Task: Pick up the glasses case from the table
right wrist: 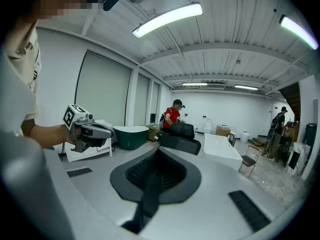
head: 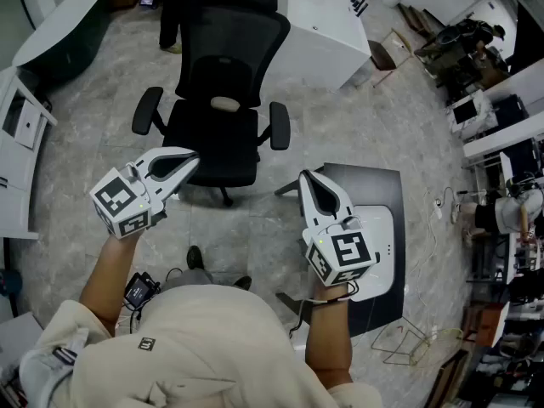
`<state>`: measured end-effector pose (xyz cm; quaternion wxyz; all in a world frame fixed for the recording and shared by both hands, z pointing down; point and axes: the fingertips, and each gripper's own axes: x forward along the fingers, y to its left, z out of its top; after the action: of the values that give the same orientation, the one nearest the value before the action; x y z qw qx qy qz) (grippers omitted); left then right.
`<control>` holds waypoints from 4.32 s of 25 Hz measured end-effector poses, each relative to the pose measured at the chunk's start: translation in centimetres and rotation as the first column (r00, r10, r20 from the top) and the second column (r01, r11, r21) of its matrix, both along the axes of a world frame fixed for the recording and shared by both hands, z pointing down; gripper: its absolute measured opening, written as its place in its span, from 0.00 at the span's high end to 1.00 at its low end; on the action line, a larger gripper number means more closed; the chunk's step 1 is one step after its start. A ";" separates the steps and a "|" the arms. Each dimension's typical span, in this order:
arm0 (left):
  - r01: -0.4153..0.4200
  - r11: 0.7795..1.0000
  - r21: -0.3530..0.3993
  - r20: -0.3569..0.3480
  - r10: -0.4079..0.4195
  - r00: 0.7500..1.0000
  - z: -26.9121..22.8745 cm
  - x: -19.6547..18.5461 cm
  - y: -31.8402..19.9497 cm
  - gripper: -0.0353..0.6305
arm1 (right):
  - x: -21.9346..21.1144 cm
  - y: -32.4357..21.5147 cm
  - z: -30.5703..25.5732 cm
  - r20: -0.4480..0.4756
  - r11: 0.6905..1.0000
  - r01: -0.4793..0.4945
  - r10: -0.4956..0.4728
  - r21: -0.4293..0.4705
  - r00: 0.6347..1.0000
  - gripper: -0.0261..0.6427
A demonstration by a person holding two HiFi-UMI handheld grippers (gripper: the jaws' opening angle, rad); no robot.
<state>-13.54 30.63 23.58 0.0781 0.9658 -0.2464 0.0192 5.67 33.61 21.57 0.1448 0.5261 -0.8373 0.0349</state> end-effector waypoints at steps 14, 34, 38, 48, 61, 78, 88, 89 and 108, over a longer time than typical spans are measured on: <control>-0.049 0.999 -0.020 -0.015 0.049 0.999 2.2 -1.3 -2.7 0.92 | -2.2 -2.4 0.9 0.027 1.000 -0.017 0.017 -0.003 0.999 0.93; 0.017 0.996 -0.088 0.017 -0.016 1.000 5.5 0.1 -8.1 0.92 | -0.9 -10.7 4.8 0.096 0.999 0.025 -0.022 -0.029 0.995 0.92; 0.061 0.994 -0.086 0.026 -0.059 0.998 4.7 1.6 -10.7 0.92 | 0.3 -15.4 4.1 0.111 0.995 0.094 -0.090 -0.032 0.990 0.92; 0.161 0.982 -0.099 0.074 -0.154 0.985 3.6 3.4 -13.7 0.92 | 1.3 -22.8 3.3 0.112 0.972 0.233 -0.227 -0.040 0.967 0.92; 0.291 0.953 -0.089 0.128 -0.278 0.952 3.1 5.0 -16.1 0.92 | 2.6 -26.8 4.6 0.169 0.937 0.345 -0.333 -0.048 0.928 0.92; 0.290 0.954 -0.074 0.151 -0.277 0.949 2.1 9.1 -18.0 0.92 | 7.2 -27.8 5.8 0.224 0.946 0.319 -0.299 -0.058 0.928 0.92; 0.124 0.990 -0.063 0.097 -0.117 0.988 2.8 8.9 -24.0 0.92 | 8.0 -29.5 5.2 0.165 0.985 0.157 -0.144 -0.069 0.976 0.92; 0.105 0.993 -0.058 0.091 -0.100 0.991 2.7 8.6 -24.7 0.92 | 7.7 -29.7 5.1 0.157 0.988 0.142 -0.130 -0.067 0.979 0.92; -0.118 0.993 -0.031 0.059 0.120 0.991 4.8 4.4 -32.4 0.92 | 3.0 -30.6 5.0 0.072 0.996 -0.075 0.079 -0.053 0.994 0.92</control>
<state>-9.17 -1.77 28.35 0.0824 0.9766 -0.1904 0.0563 8.69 3.01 26.62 0.1255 0.5524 -0.8201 0.0811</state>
